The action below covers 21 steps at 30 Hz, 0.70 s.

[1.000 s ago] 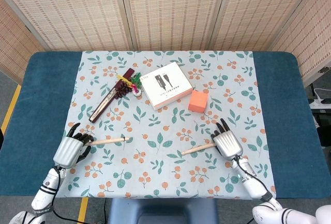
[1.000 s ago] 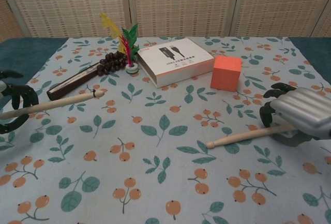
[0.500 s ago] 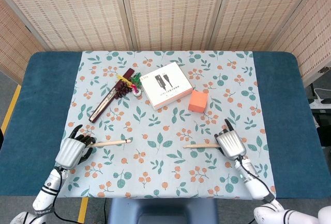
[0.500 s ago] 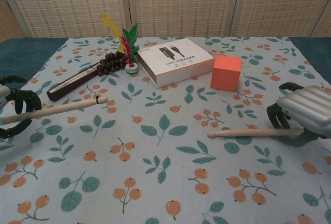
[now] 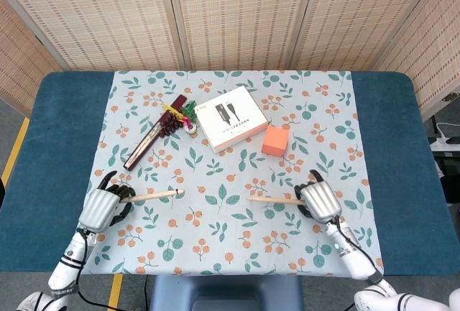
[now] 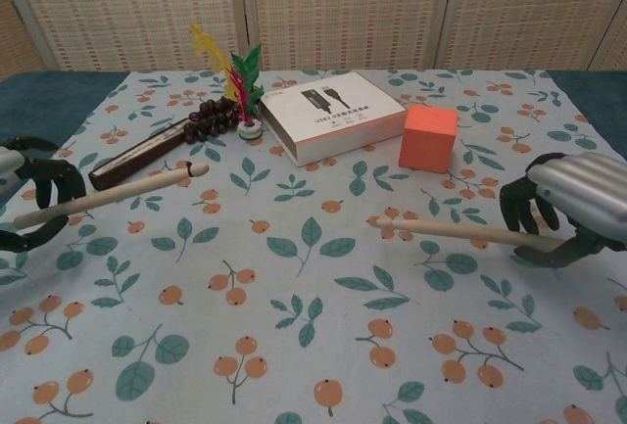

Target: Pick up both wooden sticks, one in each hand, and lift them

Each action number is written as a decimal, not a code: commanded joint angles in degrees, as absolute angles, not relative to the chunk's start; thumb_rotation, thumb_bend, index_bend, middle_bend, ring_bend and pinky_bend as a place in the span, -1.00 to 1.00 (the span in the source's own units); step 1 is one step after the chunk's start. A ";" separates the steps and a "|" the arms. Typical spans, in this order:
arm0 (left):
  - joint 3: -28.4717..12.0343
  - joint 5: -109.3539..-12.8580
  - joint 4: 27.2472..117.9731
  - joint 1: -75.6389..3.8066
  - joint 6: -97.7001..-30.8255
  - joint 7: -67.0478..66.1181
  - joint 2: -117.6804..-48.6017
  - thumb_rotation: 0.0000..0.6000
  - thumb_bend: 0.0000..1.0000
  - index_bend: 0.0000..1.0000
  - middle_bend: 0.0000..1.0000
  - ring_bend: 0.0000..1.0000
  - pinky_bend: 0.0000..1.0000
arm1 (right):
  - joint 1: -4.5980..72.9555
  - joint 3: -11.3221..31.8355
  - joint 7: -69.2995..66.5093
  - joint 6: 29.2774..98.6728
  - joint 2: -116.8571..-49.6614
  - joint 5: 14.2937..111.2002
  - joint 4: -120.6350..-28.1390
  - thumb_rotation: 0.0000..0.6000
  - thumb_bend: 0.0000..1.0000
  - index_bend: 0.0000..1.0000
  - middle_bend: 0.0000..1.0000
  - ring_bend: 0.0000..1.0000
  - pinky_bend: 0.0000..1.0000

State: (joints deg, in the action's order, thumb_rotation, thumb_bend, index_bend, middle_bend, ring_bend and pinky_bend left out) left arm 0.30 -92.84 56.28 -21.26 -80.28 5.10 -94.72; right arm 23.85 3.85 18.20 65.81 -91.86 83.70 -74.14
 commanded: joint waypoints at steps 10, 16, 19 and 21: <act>-4.66 -89.90 67.59 -26.35 -75.39 -1.67 -92.80 1.00 0.06 0.42 0.64 0.05 -0.67 | 28.01 5.39 3.85 70.89 -94.32 92.41 -78.30 1.00 -0.35 1.00 0.68 0.21 -0.65; -6.37 -89.19 74.26 -27.72 -75.23 -7.20 -93.38 1.00 0.06 0.43 0.64 0.06 -0.65 | 30.79 7.36 0.15 66.53 -96.79 89.10 -77.75 1.00 -0.35 1.00 0.68 0.21 -0.64; -6.47 -89.55 77.40 -27.92 -75.89 -10.37 -93.71 1.00 0.06 0.42 0.64 0.06 -0.64 | 31.94 8.20 0.06 65.56 -98.03 88.16 -77.20 1.00 -0.35 1.00 0.68 0.21 -0.64; -6.32 -89.55 79.02 -27.92 -75.92 -11.80 -93.85 1.00 0.06 0.42 0.64 0.06 -0.64 | 32.37 8.60 0.07 65.50 -98.65 87.82 -76.88 1.00 -0.35 1.00 0.68 0.21 -0.64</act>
State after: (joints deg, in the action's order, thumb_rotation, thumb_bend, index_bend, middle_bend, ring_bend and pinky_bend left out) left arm -6.22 -89.52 77.64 -27.69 -75.75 -10.55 -93.61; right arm 32.20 8.43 0.14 65.63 -98.44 87.96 -77.06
